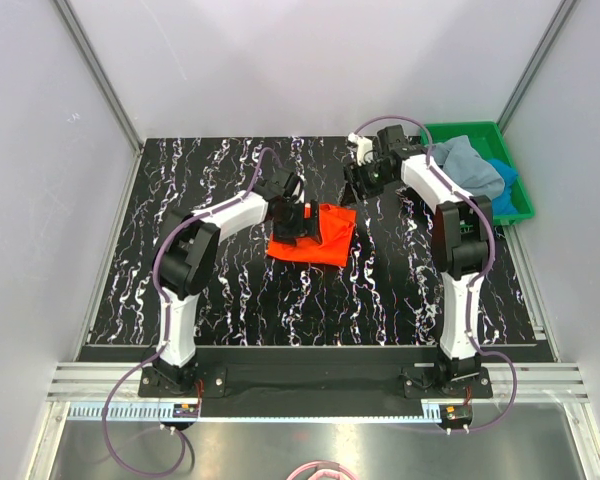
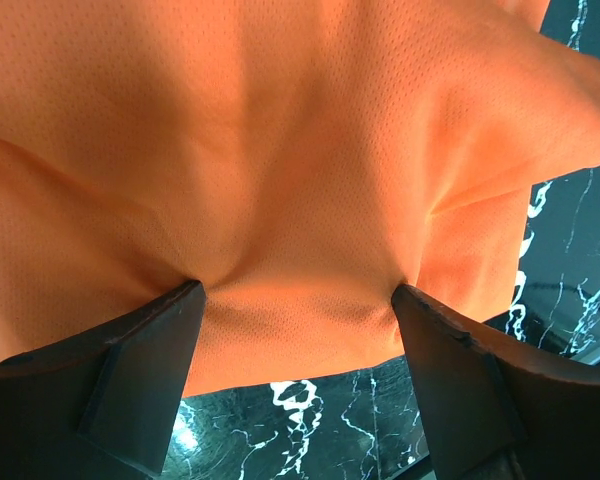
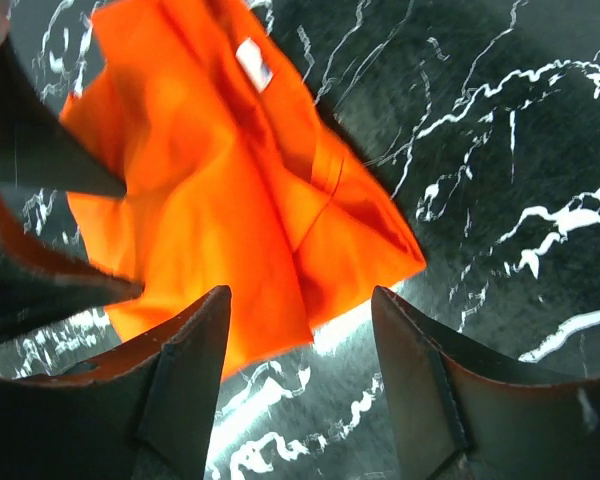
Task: Fold and stack the t-shirts
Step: Fold the tshirt
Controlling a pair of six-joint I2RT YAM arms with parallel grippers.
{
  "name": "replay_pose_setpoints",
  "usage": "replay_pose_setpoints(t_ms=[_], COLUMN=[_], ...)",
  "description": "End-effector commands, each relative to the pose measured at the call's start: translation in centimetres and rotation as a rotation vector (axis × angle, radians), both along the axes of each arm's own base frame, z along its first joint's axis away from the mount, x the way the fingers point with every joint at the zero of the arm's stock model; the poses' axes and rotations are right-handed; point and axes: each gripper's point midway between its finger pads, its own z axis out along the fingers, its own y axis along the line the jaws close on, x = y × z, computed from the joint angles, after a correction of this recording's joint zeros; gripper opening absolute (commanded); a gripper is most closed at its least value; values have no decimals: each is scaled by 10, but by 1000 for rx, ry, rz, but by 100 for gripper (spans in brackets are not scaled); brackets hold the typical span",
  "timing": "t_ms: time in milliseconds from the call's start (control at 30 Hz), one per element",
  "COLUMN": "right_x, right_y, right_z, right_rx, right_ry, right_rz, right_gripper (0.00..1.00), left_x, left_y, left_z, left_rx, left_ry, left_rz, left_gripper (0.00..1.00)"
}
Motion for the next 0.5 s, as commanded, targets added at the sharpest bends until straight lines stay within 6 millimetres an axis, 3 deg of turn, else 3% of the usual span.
replay_pose_setpoints(t_ms=[0,300,467], right_x=[-15,-57,-71], right_y=[-3,9,17], right_z=[41,34,21], right_rx=[-1,-22,-16], right_ry=[-118,-64,8], right_rz=[130,290,332], right_gripper=[65,64,64], left_x=[6,12,15], left_y=[11,7,6], left_z=[6,8,10], left_rx=[62,57,51], left_ry=[-39,-49,-54], left_rz=[2,1,5], left_gripper=[86,86,86])
